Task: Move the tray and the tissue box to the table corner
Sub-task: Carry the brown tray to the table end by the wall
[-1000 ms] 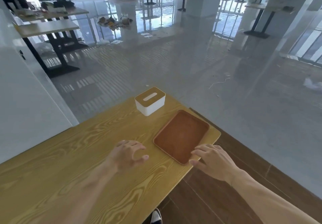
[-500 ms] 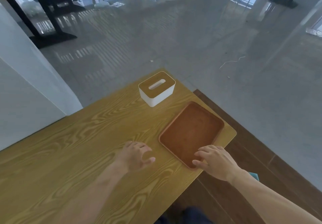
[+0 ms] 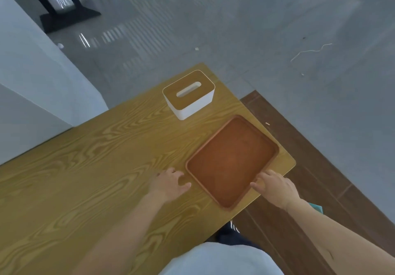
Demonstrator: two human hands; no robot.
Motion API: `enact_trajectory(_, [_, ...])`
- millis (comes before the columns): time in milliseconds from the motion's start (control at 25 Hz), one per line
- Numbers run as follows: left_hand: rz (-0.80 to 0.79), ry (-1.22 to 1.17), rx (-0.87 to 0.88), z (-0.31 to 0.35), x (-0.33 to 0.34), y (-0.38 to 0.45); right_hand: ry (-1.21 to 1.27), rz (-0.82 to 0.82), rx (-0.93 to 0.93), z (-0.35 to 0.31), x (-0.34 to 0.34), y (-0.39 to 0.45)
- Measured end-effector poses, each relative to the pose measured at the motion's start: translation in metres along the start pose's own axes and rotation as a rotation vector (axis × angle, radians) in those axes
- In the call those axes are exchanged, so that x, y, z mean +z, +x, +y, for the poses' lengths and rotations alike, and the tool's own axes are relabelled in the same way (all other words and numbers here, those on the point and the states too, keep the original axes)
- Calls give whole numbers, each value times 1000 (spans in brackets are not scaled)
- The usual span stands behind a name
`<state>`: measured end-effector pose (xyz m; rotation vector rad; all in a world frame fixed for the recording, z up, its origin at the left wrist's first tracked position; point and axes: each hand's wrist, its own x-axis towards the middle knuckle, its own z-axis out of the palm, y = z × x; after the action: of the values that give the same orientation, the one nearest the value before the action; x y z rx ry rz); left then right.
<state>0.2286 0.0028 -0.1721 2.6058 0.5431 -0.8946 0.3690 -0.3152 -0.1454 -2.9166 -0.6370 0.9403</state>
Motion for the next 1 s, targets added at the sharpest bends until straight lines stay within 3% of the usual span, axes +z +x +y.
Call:
enact_trajectory(240, [73,-215,-246,30,8,19,345,20,156,42,-18,47])
enact_trajectory(400, [111,-604,-427,57,23,24,551,10,314,53,-20,68])
enact_trajectory(720, [231,-787,-636,92,34,28,749,-72,450,67,-16,93])
enact_trajectory(1000, [558,-1332,-785,110,22,9,1213,-167,492,44,-27,99])
